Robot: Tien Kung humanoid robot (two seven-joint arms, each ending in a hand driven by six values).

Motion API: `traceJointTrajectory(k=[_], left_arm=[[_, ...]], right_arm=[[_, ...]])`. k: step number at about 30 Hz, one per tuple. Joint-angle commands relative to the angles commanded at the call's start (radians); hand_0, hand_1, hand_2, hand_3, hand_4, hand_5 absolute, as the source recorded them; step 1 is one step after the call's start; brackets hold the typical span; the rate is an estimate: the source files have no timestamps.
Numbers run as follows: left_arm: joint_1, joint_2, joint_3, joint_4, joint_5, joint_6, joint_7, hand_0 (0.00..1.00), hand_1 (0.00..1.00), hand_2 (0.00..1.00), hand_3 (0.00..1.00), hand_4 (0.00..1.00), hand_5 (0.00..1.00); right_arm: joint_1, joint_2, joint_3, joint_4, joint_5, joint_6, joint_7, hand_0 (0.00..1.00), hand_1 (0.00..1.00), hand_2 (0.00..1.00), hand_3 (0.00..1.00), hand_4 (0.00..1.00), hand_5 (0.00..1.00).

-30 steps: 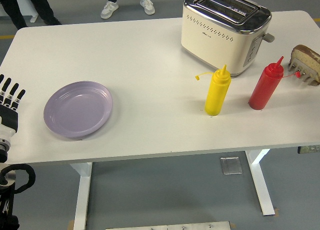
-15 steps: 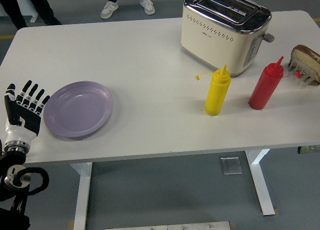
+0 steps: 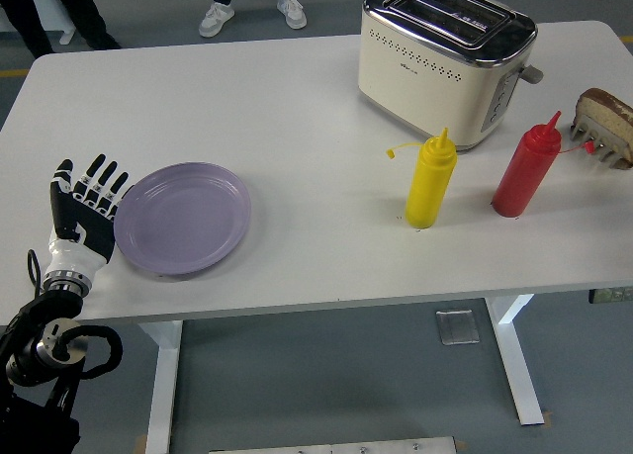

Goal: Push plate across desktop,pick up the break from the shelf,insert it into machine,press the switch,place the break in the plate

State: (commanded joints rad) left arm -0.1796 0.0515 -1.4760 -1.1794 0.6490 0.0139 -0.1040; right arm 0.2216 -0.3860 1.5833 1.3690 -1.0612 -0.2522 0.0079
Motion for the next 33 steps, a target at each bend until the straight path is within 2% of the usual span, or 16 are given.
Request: traceJointTrajectory(k=[4,5,13,19,28,33], left_arm=[[-0.007,-0.002,0.015,0.003,-0.006,0.000,0.000,0.846,0.883,0.888,0.830,0.637,0.998],[-0.010,-0.003,0.021,0.005,-0.008,0.000,0.000,0.845,0.881,0.885,0.828,0.637,0.998],[-0.038,-0.010,0.068,0.043,-0.017,0.000,-0.001,0.846,0.881,0.885,0.828,0.638,0.998],[-0.052,-0.013,0.099,0.059,-0.025,-0.003,0.000,0.846,0.881,0.884,0.827,0.637,0.998],[-0.086,-0.021,0.167,0.083,-0.047,-0.009,0.002,0.847,0.881,0.884,0.828,0.638,0.998],[-0.105,-0.031,0.200,0.099,-0.058,-0.011,0.002,0.847,0.881,0.884,0.827,0.639,0.998]], right_arm=[[0.020,-0.023,-0.028,-0.021,-0.141,0.012,-0.035,0.907,0.862,0.851,0.839,0.615,0.232],[0.027,-0.029,-0.036,-0.026,-0.183,0.020,-0.044,0.926,0.876,0.878,0.866,0.668,0.232],[0.070,-0.066,-0.099,-0.069,-0.486,0.112,-0.099,0.930,0.886,0.892,0.876,0.699,0.237],[0.096,-0.077,-0.145,-0.100,-0.697,0.145,-0.114,0.931,0.888,0.892,0.881,0.710,0.250],[0.137,-0.083,-0.203,-0.147,-0.899,0.169,-0.130,0.929,0.885,0.896,0.882,0.731,0.269],[0.158,-0.082,-0.229,-0.173,-0.936,0.165,-0.143,0.922,0.881,0.893,0.883,0.739,0.281]])
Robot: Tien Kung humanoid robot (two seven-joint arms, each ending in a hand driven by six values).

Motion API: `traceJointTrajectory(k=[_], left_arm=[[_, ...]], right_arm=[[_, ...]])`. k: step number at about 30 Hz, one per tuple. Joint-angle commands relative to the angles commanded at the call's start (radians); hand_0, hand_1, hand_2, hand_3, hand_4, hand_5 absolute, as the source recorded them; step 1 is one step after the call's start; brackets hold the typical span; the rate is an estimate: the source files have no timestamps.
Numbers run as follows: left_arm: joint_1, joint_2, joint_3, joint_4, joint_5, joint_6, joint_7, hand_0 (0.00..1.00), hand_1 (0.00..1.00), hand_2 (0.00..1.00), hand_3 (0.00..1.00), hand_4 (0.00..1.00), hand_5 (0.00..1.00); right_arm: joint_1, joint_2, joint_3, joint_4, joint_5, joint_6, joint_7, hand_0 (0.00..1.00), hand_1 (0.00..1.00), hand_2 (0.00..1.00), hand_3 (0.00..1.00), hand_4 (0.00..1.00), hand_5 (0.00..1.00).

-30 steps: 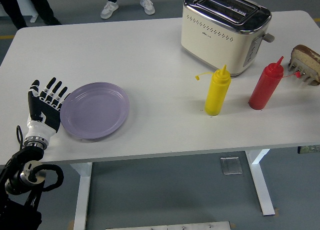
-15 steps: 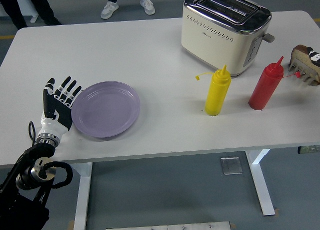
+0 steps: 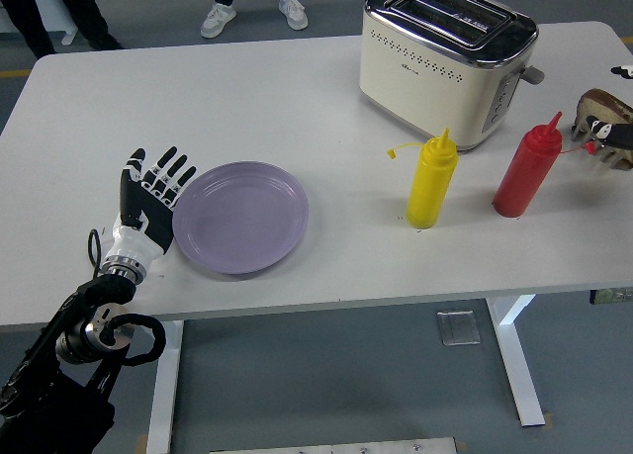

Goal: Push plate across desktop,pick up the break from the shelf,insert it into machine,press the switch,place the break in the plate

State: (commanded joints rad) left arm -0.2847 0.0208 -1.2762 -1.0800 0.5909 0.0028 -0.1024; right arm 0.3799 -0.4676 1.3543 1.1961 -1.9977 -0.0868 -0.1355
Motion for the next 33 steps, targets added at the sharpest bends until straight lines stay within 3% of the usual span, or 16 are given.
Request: traceJointTrajectory(k=[1,2,7,8,13,14,20,21,23,33], left_arm=[[-0.004,-0.002,0.007,0.005,-0.002,0.000,0.000,0.847,0.881,0.884,0.827,0.639,0.998],[-0.010,-0.005,0.013,0.010,-0.005,0.000,0.000,0.848,0.881,0.884,0.828,0.639,0.998],[-0.041,-0.018,0.051,0.039,-0.021,-0.001,-0.002,0.848,0.881,0.884,0.828,0.639,0.998],[-0.048,-0.021,0.060,0.046,-0.025,-0.001,-0.003,0.849,0.881,0.884,0.828,0.638,0.998],[-0.074,-0.021,0.092,0.068,-0.042,0.000,-0.005,0.849,0.881,0.884,0.828,0.638,0.998],[-0.078,-0.021,0.097,0.072,-0.045,0.000,-0.006,0.849,0.881,0.885,0.827,0.638,0.998],[-0.108,-0.021,0.125,0.097,-0.063,0.007,-0.014,0.849,0.881,0.885,0.827,0.638,0.998],[-0.109,-0.021,0.126,0.098,-0.063,0.007,-0.015,0.849,0.881,0.885,0.828,0.637,0.998],[-0.116,-0.021,0.132,0.100,-0.065,0.009,-0.016,0.849,0.881,0.885,0.828,0.637,0.998],[-0.131,-0.021,0.136,0.100,-0.064,0.012,-0.018,0.849,0.881,0.885,0.827,0.637,0.998]], right_arm=[[0.006,0.000,-0.007,-0.007,-0.005,-0.004,-0.005,0.922,0.881,0.893,0.883,0.739,0.281],[0.014,0.001,-0.015,-0.016,-0.011,-0.009,-0.010,0.858,0.820,0.845,0.862,0.724,0.271],[0.056,0.003,-0.051,-0.063,-0.043,-0.042,-0.034,0.858,0.820,0.845,0.862,0.724,0.271],[0.067,0.003,-0.058,-0.075,-0.052,-0.047,-0.041,0.763,0.759,0.779,0.815,0.714,0.278],[0.108,0.006,-0.085,-0.122,-0.080,-0.062,-0.065,0.763,0.759,0.779,0.815,0.714,0.278],[0.116,0.007,-0.090,-0.132,-0.084,-0.063,-0.069,0.704,0.723,0.735,0.796,0.705,0.272],[0.160,0.008,-0.118,-0.193,-0.093,-0.066,-0.083,0.704,0.723,0.735,0.796,0.705,0.272],[0.162,0.007,-0.119,-0.196,-0.093,-0.066,-0.084,0.616,0.660,0.676,0.750,0.699,0.266],[0.172,0.004,-0.121,-0.213,-0.107,-0.061,-0.094,0.616,0.660,0.676,0.750,0.699,0.266],[0.170,0.001,-0.106,-0.220,-0.135,-0.034,-0.123,0.578,0.642,0.662,0.740,0.684,0.256]])
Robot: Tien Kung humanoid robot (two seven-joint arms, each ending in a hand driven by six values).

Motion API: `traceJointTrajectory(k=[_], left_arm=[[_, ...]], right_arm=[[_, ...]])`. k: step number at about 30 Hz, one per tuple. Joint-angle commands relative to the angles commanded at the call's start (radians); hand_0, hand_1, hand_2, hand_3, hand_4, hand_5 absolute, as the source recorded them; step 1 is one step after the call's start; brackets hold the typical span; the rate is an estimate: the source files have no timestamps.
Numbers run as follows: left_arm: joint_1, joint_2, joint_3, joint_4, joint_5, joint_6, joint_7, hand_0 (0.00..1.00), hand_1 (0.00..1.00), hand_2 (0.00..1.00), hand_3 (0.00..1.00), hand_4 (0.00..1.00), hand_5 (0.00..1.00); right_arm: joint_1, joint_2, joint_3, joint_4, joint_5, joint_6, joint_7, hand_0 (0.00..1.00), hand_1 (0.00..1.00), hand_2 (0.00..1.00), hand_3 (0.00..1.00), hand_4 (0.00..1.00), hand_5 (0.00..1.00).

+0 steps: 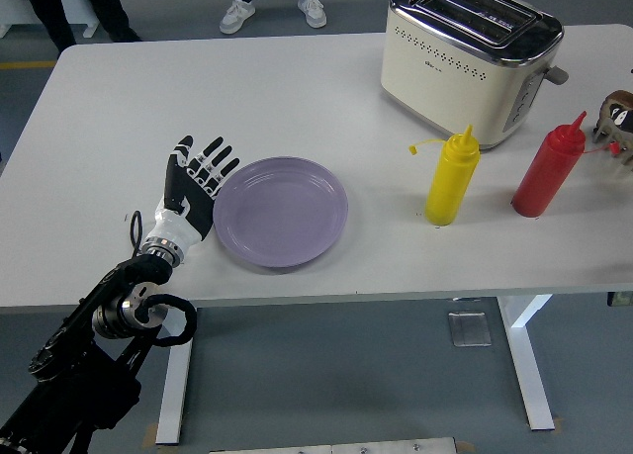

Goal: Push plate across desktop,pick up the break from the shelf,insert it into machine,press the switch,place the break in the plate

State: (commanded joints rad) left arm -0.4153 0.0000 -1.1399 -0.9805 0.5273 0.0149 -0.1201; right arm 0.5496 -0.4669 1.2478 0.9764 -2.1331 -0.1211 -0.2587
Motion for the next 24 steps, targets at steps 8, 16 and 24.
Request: traceJointTrajectory(k=[8,16,24], left_arm=[[-0.002,0.000,0.007,0.001,0.000,0.000,0.000,0.849,0.881,0.885,0.827,0.637,0.998],[-0.008,0.000,0.008,-0.004,-0.001,-0.001,-0.001,0.849,0.882,0.886,0.827,0.638,0.998],[-0.017,0.000,0.011,-0.018,-0.008,-0.005,-0.001,0.848,0.880,0.885,0.826,0.637,0.998]], right_arm=[[-0.004,-0.004,0.012,0.002,0.001,0.007,-0.005,0.572,0.639,0.662,0.736,0.671,0.249],[-0.004,-0.010,0.017,0.012,-0.013,0.008,-0.028,0.513,0.598,0.615,0.707,0.662,0.244],[-0.004,-0.013,0.017,0.013,-0.025,0.009,-0.050,0.389,0.496,0.518,0.603,0.642,0.227]])
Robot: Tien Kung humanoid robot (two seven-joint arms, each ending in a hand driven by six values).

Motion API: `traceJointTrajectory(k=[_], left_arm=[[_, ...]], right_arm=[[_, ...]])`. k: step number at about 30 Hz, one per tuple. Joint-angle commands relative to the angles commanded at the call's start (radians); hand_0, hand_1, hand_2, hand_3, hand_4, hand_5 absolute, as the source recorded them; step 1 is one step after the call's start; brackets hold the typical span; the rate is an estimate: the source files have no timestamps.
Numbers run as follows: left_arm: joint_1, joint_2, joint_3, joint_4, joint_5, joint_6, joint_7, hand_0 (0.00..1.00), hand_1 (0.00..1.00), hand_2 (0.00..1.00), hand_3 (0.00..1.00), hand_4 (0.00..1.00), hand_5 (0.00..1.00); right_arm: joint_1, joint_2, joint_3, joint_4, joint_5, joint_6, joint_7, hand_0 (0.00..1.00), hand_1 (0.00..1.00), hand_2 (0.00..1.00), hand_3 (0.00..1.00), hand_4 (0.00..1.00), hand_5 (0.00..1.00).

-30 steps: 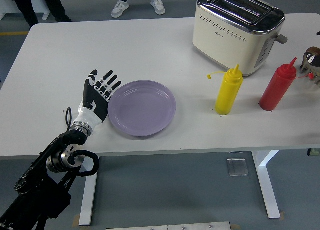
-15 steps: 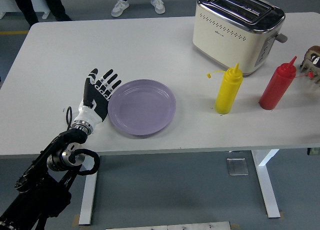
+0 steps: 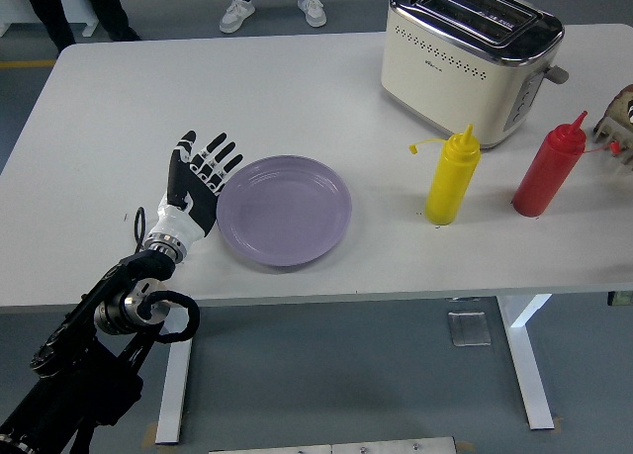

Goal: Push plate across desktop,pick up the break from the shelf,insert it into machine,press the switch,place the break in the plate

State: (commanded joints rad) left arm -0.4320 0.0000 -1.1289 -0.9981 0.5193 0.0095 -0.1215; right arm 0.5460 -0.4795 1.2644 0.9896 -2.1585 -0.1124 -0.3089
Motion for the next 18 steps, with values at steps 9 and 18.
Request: traceJointTrajectory(k=[9,18], left_arm=[[-0.013,0.000,0.010,-0.017,-0.012,-0.005,-0.003,0.846,0.879,0.885,0.826,0.637,0.998],[-0.035,0.000,0.023,-0.007,-0.023,-0.010,-0.006,0.845,0.878,0.884,0.824,0.636,0.998]], right_arm=[[-0.001,-0.002,0.003,-0.001,-0.010,0.010,-0.013,0.369,0.477,0.510,0.582,0.637,0.225],[-0.002,-0.002,0.000,-0.002,-0.021,-0.013,-0.007,0.298,0.411,0.479,0.519,0.575,0.182]])
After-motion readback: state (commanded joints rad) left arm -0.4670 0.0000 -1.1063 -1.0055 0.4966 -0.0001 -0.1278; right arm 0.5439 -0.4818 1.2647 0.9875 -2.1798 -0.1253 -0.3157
